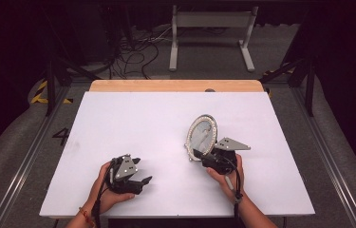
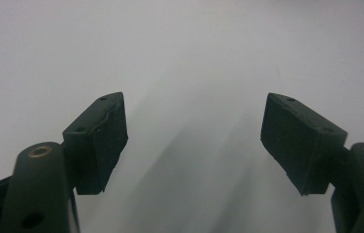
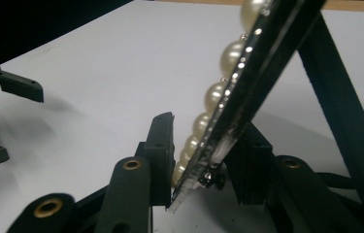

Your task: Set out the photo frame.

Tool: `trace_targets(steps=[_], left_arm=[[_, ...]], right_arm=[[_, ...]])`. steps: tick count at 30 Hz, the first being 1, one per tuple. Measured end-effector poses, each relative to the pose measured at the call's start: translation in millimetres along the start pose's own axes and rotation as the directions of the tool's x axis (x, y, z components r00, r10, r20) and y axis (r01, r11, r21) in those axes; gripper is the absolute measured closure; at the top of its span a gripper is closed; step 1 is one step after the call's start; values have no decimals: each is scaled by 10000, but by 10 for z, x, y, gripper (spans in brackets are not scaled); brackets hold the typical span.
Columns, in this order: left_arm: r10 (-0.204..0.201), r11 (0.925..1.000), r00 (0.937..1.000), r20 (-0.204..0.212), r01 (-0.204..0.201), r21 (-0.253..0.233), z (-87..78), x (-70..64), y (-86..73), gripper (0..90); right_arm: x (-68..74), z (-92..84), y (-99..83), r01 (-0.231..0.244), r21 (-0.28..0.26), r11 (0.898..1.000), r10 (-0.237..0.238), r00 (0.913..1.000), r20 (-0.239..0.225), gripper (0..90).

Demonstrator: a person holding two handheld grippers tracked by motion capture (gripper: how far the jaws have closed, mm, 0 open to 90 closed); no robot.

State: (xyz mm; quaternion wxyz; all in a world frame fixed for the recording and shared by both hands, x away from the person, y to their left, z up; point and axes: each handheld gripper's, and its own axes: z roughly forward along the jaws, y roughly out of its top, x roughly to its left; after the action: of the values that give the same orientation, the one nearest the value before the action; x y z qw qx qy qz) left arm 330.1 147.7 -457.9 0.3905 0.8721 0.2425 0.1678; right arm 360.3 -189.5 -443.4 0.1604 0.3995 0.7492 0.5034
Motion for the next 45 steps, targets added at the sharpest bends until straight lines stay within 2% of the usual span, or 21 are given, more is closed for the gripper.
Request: trace_targets(steps=[6,10,11,13,15,16,19,21,22,26,30,34,36,37,41,43,45], left_arm=[[253,9997,9994,221,-254,46,103,10,93,252],[200,9996,9971,732,-185,-211,202,93,265,247],[68,9996,9957,923,-42,-284,236,136,311,242],[-389,9992,9939,1029,400,-79,312,216,395,229],[-783,9960,9899,1178,828,-344,383,311,496,203],[-863,9951,9888,1221,914,-365,411,340,542,186],[-775,9946,9888,1278,855,-589,465,366,641,165],[-540,9954,9910,1226,631,-717,495,353,699,159],[-467,9953,9899,1337,574,-780,504,344,712,156],[-205,9947,9893,1442,348,-971,531,317,758,155],[-17,9967,9928,1197,115,-809,600,308,823,171],[-103,9963,9873,1587,237,-831,687,300,909,163],[16,9963,9837,1797,140,-853,714,288,950,151],[179,9953,9812,1920,9,-973,741,262,985,147],[223,9946,9803,1965,-18,-1041,806,226,1022,142],[140,9945,9800,1985,69,-1041,850,226,1033,145],[161,9935,9807,1947,63,-1134,886,241,1041,151]], right_arm=[[-37,-94,-26,93,164,9998,-89,9996,-264,715],[-60,-135,-52,-56,153,9999,63,9988,-477,726],[-66,-142,-56,-60,154,9999,68,9986,-526,715],[-65,-164,-60,-26,182,9998,32,9994,-348,644],[-55,-205,-52,7,188,9998,-5,9999,-108,602],[-52,-224,-45,32,217,9998,-30,9999,-115,604],[-45,-256,-24,124,79,9999,-123,9999,-58,634],[-46,-243,-25,96,37,9999,-95,9999,-133,671],[-37,-230,-31,114,6,9999,-113,9997,-213,699],[-10,-220,-16,495,68,9987,-494,9986,-178,728],[-42,-226,-14,388,115,9992,-384,9987,-349,740],[-108,-234,-14,235,101,9997,-225,9956,-906,763],[-141,-240,-17,146,109,9998,-131,9914,-1302,775],[-153,-245,-11,317,205,9993,-283,9885,-1488,777],[-178,-251,2,289,329,9990,-231,9861,-1644,776],[-171,-249,1,241,297,9993,-192,9877,-1553,765],[-150,-270,5,273,293,9992,-235,9922,-1226,671]])
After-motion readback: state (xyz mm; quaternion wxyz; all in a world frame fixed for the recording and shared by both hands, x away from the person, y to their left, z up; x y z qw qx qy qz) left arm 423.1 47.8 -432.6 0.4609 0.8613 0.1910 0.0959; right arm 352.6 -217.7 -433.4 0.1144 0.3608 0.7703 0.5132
